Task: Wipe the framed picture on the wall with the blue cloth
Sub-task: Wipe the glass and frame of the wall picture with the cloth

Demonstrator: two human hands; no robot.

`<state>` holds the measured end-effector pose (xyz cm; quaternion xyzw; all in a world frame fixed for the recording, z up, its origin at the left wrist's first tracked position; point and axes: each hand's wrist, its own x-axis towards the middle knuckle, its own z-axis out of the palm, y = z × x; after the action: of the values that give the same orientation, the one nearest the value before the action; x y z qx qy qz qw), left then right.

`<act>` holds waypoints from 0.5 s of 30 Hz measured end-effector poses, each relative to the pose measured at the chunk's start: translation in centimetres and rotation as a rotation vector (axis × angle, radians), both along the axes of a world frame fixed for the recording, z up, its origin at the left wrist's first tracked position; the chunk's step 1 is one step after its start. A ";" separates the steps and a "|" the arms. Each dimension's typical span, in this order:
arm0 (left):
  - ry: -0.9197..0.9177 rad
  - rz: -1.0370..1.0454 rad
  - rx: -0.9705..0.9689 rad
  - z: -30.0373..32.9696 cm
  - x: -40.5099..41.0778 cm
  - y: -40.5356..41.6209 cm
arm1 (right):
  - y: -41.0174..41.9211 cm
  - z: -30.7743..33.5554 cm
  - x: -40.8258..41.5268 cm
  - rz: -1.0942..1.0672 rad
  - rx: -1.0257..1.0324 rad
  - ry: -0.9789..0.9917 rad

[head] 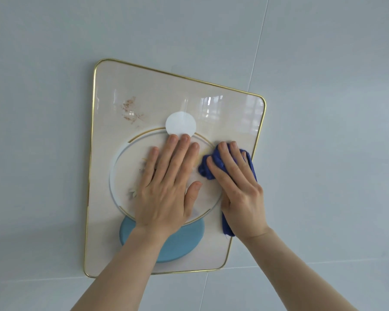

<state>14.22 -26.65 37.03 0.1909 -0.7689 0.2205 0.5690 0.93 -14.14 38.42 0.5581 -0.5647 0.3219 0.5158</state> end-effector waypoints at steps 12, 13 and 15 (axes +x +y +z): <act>-0.044 -0.017 0.067 0.4 0.7 1.3 | 7.4 -6.3 -0.9 -0.280 0.264 0.054; -0.054 -0.022 0.079 0.5 1.0 1.5 | 7.9 -6.0 -0.1 -0.312 0.293 0.042; -0.076 -0.030 0.104 0.9 1.5 1.9 | 8.7 -5.6 1.6 -0.391 0.365 -0.068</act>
<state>15.70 -24.76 37.91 0.2002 -0.8031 0.1788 0.5320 2.50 -5.45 32.84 0.5111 -0.7274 0.1276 0.4398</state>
